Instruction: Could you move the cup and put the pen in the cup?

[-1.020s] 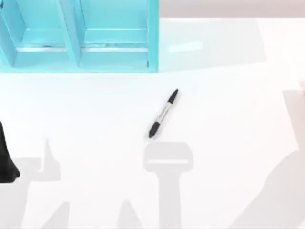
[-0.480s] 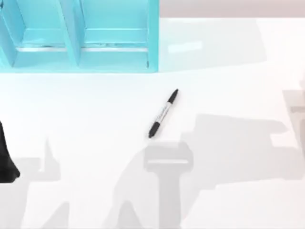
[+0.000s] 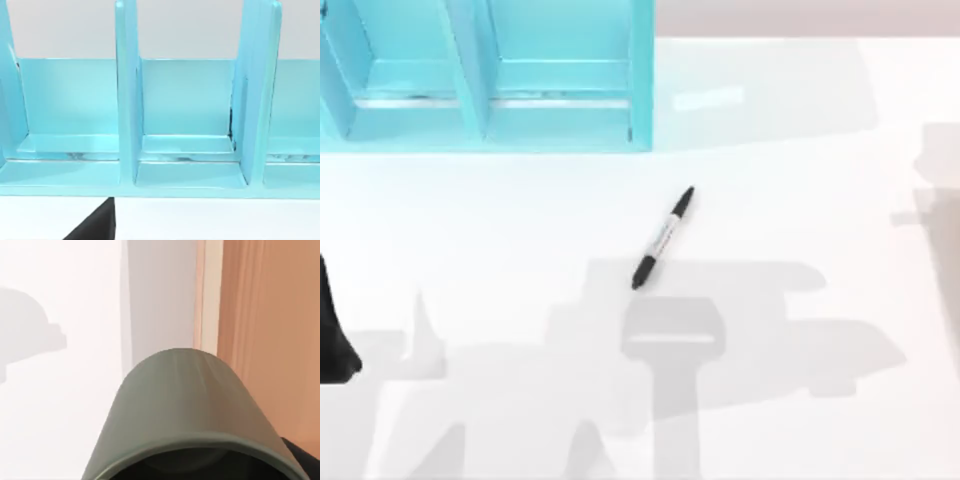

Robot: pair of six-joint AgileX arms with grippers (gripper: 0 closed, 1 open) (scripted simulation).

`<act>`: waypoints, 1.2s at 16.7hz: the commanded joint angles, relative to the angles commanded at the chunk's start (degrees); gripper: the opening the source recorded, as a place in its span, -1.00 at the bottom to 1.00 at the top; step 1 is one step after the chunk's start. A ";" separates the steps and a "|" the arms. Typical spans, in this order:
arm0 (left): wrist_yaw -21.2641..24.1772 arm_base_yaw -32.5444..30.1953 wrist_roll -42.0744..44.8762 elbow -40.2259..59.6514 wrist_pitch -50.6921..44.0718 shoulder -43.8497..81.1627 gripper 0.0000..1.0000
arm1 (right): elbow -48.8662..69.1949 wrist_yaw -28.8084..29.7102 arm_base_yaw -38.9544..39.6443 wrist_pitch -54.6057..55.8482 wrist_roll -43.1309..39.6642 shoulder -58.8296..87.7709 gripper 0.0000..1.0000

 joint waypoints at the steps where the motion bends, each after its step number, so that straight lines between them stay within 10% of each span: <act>1: 0.00 0.00 0.00 0.00 0.00 0.00 1.00 | -0.03 0.00 0.15 0.10 0.14 0.10 -1.00; 12: 0.00 0.00 0.00 0.00 0.00 0.00 1.00 | -8.50 0.53 24.63 17.86 24.40 8.09 -1.00; 20: 0.00 0.00 0.00 0.00 0.00 0.00 1.00 | -11.06 0.42 25.87 21.06 25.81 8.96 -1.00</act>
